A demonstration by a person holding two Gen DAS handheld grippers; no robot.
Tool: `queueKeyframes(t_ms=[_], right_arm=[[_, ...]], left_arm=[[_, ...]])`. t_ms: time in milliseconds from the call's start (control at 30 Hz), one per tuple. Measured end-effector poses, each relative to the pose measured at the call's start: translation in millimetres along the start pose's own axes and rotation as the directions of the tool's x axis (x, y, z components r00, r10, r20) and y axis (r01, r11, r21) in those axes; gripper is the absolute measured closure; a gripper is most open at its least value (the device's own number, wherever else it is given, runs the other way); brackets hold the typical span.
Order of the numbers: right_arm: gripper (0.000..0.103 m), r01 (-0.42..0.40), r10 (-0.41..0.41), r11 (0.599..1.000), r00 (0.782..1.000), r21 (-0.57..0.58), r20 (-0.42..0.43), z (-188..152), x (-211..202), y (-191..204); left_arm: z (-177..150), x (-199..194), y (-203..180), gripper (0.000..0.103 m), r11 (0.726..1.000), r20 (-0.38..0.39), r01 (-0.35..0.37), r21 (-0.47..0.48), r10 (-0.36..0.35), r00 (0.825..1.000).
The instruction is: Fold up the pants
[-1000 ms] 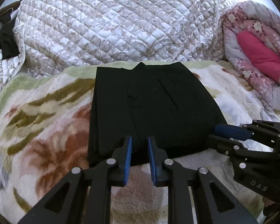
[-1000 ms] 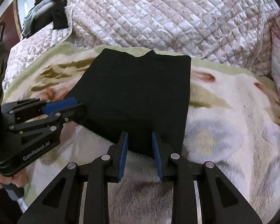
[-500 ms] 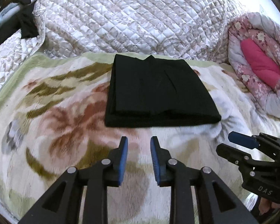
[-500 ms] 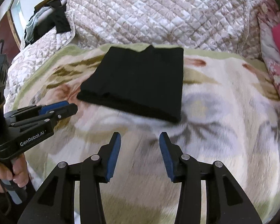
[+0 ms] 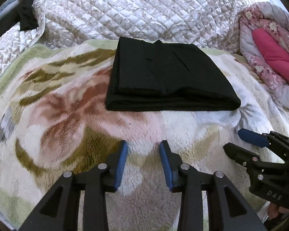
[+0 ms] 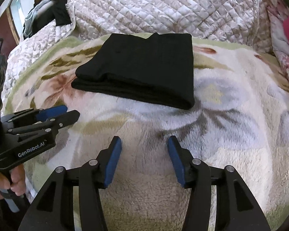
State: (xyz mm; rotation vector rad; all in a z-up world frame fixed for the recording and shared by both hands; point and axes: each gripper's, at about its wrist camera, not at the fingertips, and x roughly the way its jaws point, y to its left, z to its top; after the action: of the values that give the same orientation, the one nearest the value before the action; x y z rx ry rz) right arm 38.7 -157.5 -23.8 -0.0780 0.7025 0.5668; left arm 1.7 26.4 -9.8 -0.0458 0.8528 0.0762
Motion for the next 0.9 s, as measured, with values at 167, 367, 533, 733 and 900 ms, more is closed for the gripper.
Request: queueKeyframes(t_ms=[167,367,533,733,900], right_arm=[[0.052,0.001,-0.001,1.0,1.0,0.004,0.0,0.0,-0.5,0.3],[0.052,0.003,-0.003,1.0,1.0,0.008,-0.011,0.2,0.2,-1.8],[0.052,0.008,-0.007,1.0,1.0,0.007,-0.02,1.6,0.7,-0.7],[0.052,0.008,-0.008,1.0,1.0,0.006,-0.023,1.8,0.8,0.0],[0.052,0.006,-0.006,1.0,1.0,0.007,-0.025,1.8,1.3,0.3]], left_arm=[[-0.4,0.3,-0.3,0.065,1.0,-0.001,-0.003,-0.001,0.003,1.0],[0.9,0.5,0.4,0.064,1.0,-0.014,-0.005,0.003,0.005,1.0],[2.0,1.0,0.1,0.064,1.0,-0.023,-0.006,0.003,0.006,1.0],[2.5,1.4,0.3,0.063,1.0,-0.024,-0.011,0.01,0.011,1.0],[2.3,1.5,0.8,0.062,1.0,-0.027,-0.008,0.007,0.008,1.0]])
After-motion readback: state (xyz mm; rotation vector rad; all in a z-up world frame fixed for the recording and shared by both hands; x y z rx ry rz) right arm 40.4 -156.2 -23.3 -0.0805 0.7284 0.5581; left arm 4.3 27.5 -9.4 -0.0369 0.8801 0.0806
